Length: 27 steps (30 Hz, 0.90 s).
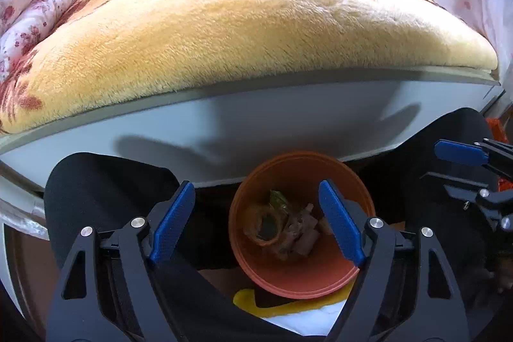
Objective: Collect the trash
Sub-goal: 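Lower the brown cup and wooden block into the orange bucket and open both tools, then grasp the black fuzzy ball with the right tool while the left tool grasps the white tissue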
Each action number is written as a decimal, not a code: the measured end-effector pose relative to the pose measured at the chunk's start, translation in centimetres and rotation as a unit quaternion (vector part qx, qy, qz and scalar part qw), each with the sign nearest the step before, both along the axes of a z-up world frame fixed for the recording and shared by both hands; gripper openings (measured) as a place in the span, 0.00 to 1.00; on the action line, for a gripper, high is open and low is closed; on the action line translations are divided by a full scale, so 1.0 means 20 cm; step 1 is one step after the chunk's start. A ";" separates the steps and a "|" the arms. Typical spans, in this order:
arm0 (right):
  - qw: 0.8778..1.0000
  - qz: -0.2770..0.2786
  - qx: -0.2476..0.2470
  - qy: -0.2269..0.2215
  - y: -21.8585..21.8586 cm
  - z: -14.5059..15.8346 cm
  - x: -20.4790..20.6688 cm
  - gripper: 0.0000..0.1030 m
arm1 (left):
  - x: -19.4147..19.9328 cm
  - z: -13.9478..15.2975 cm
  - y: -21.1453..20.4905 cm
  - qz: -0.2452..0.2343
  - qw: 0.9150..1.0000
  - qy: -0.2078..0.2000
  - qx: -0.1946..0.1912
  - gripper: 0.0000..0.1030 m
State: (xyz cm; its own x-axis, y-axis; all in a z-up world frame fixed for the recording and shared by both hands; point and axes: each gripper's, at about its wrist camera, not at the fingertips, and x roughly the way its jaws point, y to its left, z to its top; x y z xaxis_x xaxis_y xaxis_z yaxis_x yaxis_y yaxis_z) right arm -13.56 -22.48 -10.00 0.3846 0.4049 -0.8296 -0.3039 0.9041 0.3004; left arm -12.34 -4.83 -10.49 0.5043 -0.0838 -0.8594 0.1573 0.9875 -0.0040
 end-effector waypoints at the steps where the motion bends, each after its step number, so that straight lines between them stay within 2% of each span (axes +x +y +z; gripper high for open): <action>1: 1.000 -0.004 0.003 0.000 -0.02 0.01 0.00 0.63 | 0.00 0.01 0.00 -0.001 1.000 -0.001 -0.005 0.76; 5: 1.000 -0.011 0.004 -0.006 -0.05 0.04 0.01 0.63 | 0.00 0.05 0.02 0.000 1.000 -0.019 -0.015 0.76; 8: 1.000 -0.010 -0.001 -0.018 -0.07 0.09 0.03 0.63 | 0.01 0.15 0.04 -0.001 0.998 -0.057 -0.021 0.78; 10: 1.000 -0.012 0.000 -0.023 -0.08 0.11 0.06 0.63 | 0.03 0.21 0.05 -0.003 0.997 -0.079 -0.019 0.83; 16: 0.998 -0.021 0.013 -0.049 -0.13 0.25 0.25 0.63 | 0.19 0.39 0.05 0.000 0.990 -0.137 -0.014 0.85; 21: 0.995 -0.038 0.010 -0.091 -0.15 0.41 0.55 0.63 | 0.45 0.45 0.04 0.012 0.988 -0.151 -0.033 0.86; 27: 0.992 -0.063 0.008 -0.109 -0.12 0.47 1.01 0.64 | 0.74 0.46 0.08 0.034 0.985 -0.168 -0.020 0.86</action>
